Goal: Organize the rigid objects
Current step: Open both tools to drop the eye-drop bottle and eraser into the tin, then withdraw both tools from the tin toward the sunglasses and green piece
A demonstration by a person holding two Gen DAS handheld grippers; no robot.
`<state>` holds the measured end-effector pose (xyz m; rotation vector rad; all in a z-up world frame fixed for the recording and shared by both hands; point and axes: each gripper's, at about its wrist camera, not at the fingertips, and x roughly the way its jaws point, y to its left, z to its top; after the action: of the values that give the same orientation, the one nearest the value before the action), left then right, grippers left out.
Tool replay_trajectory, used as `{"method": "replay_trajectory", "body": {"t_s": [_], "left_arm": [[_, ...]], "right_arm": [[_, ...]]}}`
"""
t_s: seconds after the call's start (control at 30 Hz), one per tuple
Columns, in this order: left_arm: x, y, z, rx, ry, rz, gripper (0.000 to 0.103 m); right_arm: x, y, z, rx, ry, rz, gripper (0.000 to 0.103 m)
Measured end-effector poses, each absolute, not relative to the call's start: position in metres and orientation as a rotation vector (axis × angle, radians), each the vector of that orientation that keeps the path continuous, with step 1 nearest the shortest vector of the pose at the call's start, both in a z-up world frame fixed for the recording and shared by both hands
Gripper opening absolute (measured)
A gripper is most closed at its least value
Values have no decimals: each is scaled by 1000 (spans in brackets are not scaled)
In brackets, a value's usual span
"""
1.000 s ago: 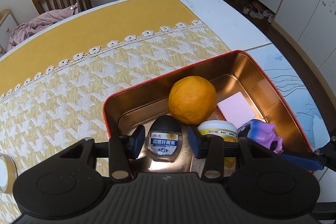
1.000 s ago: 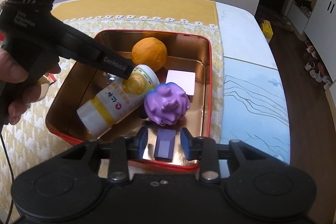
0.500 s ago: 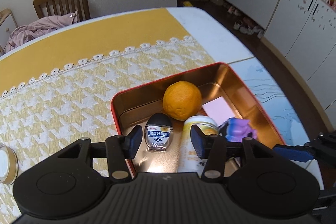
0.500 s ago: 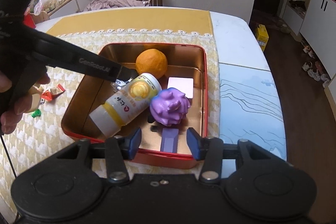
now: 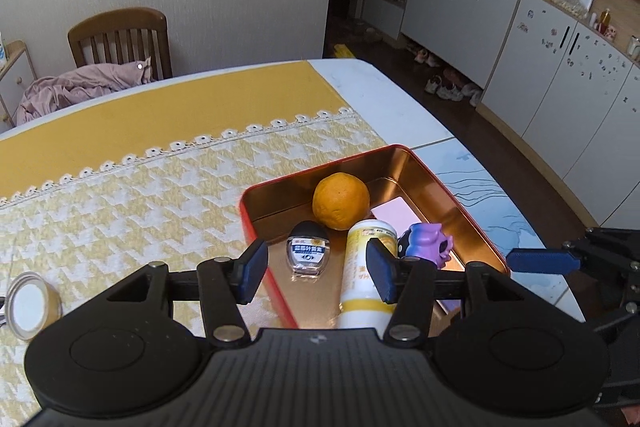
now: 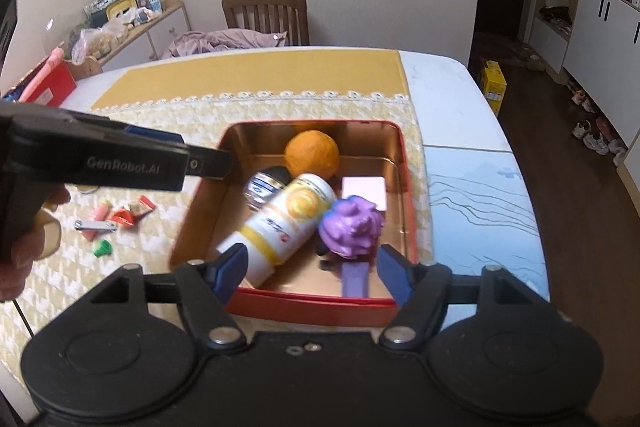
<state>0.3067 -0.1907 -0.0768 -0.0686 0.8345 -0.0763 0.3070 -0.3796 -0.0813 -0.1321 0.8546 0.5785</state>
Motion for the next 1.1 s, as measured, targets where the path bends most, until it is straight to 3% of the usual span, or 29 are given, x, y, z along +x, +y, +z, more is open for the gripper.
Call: {"method": "replay_trajectory", "body": {"t_s": [0.13, 0.33, 0.43, 0.7, 0.83, 1.1], "left_arm": [[289, -176, -71, -75, 814, -71, 64], [261, -146, -69, -84, 793, -58, 66], [248, -128, -69, -90, 782, -46, 73], [221, -76, -67, -120, 757, -12, 79], [207, -46, -65, -121, 715, 56, 85], [188, 26, -76, -175, 716, 148, 85]], "right_arm": [[298, -368, -75, -128, 838, 569, 81], [285, -346, -71, -110, 830, 571, 90], [275, -330, -69, -112, 819, 592, 94], [251, -281, -66, -109, 798, 639, 102], [242, -258, -65, -105, 781, 654, 103], [231, -219, -72, -106, 795, 655, 103]]}}
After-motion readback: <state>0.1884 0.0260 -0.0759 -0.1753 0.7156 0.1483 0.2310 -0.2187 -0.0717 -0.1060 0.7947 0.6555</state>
